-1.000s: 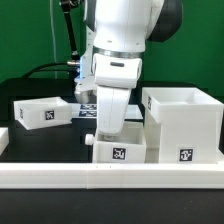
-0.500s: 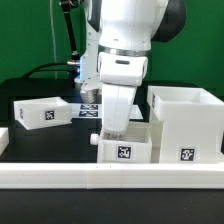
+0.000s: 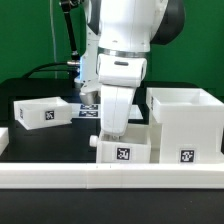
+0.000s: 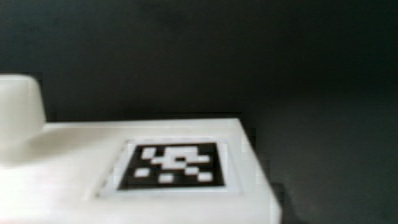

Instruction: Assemble drawer

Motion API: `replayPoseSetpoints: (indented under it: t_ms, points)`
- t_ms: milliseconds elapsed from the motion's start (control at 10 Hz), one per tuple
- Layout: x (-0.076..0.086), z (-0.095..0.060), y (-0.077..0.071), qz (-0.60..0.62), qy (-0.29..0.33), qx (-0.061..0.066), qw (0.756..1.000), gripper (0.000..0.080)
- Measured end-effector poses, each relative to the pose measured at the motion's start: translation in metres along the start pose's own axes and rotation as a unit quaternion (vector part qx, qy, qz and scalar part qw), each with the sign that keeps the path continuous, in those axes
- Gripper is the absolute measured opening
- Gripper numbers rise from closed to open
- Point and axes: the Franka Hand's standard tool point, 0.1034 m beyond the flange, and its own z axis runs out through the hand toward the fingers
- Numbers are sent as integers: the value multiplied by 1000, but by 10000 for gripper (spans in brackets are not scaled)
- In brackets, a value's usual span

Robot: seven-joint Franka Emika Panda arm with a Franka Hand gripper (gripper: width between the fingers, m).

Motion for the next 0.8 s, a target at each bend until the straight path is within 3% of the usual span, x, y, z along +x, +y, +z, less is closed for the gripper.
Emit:
replayPoseSetpoints:
  t_ms: [800]
  points:
    - [2, 1, 12, -13, -7, 2, 1000, 41]
